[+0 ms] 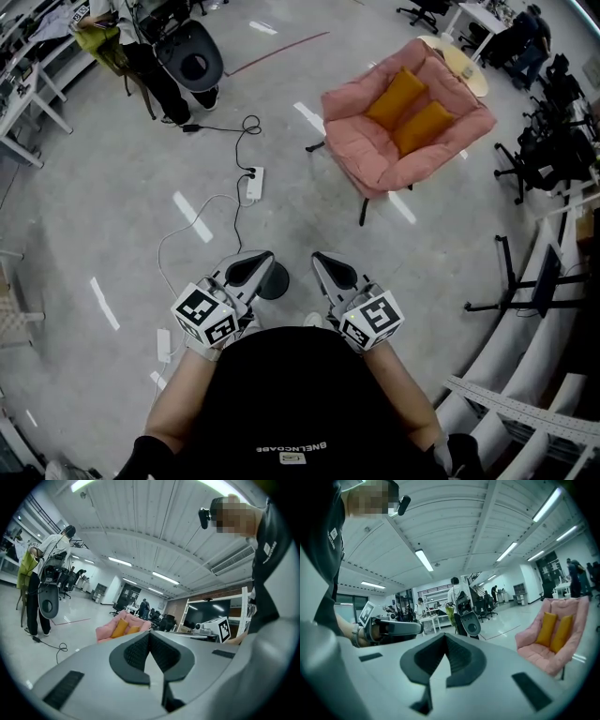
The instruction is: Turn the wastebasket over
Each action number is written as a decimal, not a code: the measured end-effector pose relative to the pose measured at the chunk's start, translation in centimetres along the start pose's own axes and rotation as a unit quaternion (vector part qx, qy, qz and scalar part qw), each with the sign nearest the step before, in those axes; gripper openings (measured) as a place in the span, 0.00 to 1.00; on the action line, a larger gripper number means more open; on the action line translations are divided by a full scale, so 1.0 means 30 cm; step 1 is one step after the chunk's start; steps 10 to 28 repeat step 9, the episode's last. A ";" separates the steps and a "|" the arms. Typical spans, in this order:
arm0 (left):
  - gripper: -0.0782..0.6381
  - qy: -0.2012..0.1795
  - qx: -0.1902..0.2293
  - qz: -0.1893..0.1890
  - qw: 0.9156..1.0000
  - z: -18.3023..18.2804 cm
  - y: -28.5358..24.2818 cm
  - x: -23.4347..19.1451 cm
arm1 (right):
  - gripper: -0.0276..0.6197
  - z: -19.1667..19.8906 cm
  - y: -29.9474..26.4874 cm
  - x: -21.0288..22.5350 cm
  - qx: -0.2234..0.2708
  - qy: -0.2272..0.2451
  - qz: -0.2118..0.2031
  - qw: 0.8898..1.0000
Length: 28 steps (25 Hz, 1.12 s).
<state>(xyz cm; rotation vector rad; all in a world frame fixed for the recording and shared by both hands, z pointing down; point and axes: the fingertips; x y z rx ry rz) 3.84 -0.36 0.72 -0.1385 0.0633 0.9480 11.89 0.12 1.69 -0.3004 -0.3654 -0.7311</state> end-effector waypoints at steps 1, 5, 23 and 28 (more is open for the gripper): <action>0.13 -0.006 -0.001 -0.005 1.000 -0.004 0.003 -0.003 | 0.06 0.002 0.001 0.002 -0.001 0.000 0.002 1.000; 0.13 -0.008 0.005 -0.006 1.000 -0.015 0.023 -0.005 | 0.06 0.009 0.000 -0.002 -0.004 0.001 0.003 1.000; 0.13 -0.010 0.008 0.005 1.000 -0.021 0.038 0.012 | 0.06 0.010 -0.002 -0.023 -0.004 0.010 0.000 1.000; 0.13 -0.010 0.008 0.005 1.000 -0.021 0.038 0.012 | 0.06 0.010 -0.002 -0.023 -0.004 0.010 0.000 1.000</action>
Point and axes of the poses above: the fingertips, and each gripper's own axes: y backward along the fingers, x to its right, z out of its underside, and after that the axes turned 14 degrees about -y, right-handed
